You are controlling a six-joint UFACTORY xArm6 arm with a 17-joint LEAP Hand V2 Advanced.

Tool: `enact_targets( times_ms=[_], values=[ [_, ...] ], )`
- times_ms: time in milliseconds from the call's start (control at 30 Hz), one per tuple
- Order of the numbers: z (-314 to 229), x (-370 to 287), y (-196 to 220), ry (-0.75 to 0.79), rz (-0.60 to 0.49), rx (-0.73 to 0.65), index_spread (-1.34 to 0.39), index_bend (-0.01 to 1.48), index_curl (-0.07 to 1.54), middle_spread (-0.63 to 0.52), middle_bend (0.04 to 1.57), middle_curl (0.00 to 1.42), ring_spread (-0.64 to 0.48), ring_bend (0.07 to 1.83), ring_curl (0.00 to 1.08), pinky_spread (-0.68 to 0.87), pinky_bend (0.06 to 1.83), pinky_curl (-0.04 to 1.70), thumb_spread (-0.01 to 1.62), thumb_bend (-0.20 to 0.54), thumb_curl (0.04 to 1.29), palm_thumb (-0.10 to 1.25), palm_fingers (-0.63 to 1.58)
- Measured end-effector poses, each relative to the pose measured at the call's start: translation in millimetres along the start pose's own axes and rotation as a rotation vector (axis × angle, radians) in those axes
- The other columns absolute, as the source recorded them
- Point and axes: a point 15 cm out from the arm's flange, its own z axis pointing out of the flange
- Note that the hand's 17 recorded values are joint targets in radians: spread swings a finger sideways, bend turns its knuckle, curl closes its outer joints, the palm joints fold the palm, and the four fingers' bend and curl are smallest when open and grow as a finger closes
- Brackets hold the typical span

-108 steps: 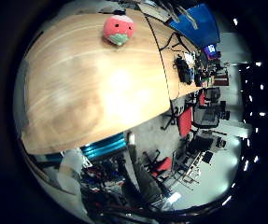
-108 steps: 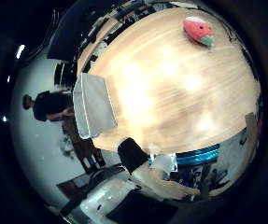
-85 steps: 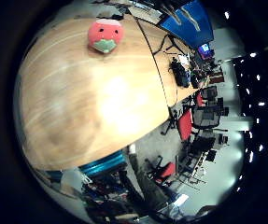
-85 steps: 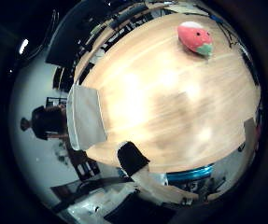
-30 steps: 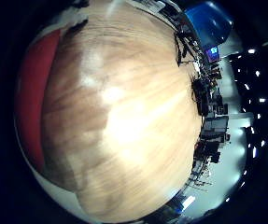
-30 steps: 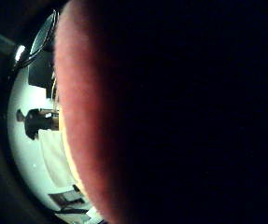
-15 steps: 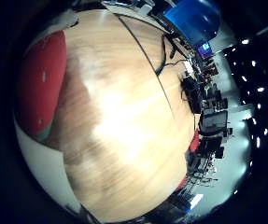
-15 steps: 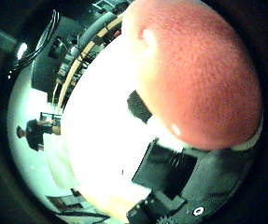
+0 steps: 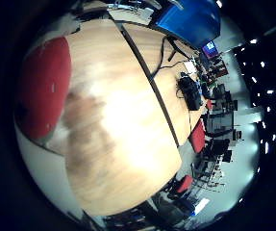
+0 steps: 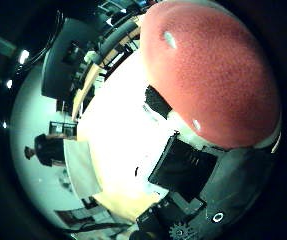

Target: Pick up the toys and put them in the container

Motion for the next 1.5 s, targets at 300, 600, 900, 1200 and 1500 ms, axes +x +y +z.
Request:
enact_targets(
  times_ms=[300, 600, 900, 1200, 1500],
  values=[
    [-66.0, -60.0, 20.3, -0.055, -0.086, -0.004, -0.34, 0.94, 0.66, -0.20, 1.24, 0.67, -0.21, 1.39, 0.54, -0.31, 1.29, 0.55, 1.29, -0.010, 0.27, 0.68, 1.25],
    [-120.2, -148.5, 40.0, -0.112, -0.222, 0.014, -0.34, 0.93, 0.67, -0.20, 1.25, 0.65, -0.21, 1.39, 0.54, -0.31, 1.28, 0.56, 1.29, -0.010, 0.26, 0.68, 1.25],
    [-146.8, -219.5, 62.9, -0.153, -0.327, -0.030, -0.34, 0.93, 0.68, -0.19, 1.26, 0.63, -0.21, 1.40, 0.53, -0.31, 1.28, 0.57, 1.30, -0.011, 0.26, 0.69, 1.25],
    [-156.6, -302.4, 81.5, -0.190, -0.444, -0.055, -0.34, 0.92, 0.69, -0.19, 1.27, 0.62, -0.21, 1.40, 0.53, -0.31, 1.27, 0.58, 1.31, -0.011, 0.26, 0.69, 1.25],
    [-151.1, -392.0, 119.4, -0.224, -0.578, -0.099, -0.34, 0.91, 0.70, -0.19, 1.27, 0.61, -0.21, 1.40, 0.53, -0.32, 1.27, 0.59, 1.31, -0.008, 0.26, 0.70, 1.25]
  ],
)
